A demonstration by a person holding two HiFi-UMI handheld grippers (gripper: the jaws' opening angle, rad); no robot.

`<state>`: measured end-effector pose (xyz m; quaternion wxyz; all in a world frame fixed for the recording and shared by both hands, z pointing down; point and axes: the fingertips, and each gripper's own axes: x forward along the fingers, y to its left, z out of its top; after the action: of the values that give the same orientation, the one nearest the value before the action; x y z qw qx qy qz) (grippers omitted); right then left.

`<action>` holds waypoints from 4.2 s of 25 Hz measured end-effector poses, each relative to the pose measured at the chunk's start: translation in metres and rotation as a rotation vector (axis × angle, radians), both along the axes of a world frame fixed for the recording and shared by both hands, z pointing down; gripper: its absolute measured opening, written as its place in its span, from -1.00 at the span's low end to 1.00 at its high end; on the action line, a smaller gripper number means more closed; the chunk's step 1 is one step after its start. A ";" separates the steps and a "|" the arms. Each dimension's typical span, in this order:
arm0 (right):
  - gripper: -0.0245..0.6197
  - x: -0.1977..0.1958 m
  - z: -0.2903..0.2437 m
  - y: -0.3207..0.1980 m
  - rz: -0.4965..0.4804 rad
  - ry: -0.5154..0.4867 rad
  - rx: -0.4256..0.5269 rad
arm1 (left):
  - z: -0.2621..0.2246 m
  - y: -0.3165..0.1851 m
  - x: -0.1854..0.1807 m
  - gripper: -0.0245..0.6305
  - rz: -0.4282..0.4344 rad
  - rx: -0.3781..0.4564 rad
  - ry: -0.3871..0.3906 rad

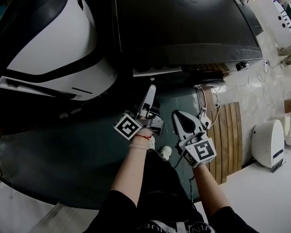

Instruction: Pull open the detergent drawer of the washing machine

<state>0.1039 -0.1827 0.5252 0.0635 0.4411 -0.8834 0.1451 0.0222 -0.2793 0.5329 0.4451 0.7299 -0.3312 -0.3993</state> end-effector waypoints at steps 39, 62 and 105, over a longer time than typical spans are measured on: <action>-0.89 0.003 -0.004 0.058 -0.070 -0.013 0.018 | 0.006 0.081 0.008 -0.52 -0.019 0.007 -0.064; -0.89 0.007 0.002 0.071 -0.079 -0.018 0.008 | 0.008 0.099 0.014 -0.52 0.004 0.023 -0.080; -0.89 0.012 0.001 0.074 -0.043 -0.002 0.011 | 0.016 0.120 0.012 -0.61 0.073 0.021 -0.112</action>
<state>0.1160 -0.1085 0.5267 0.0632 0.4224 -0.8935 0.1390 0.0343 -0.1590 0.5486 0.4324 0.7672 -0.3246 -0.3451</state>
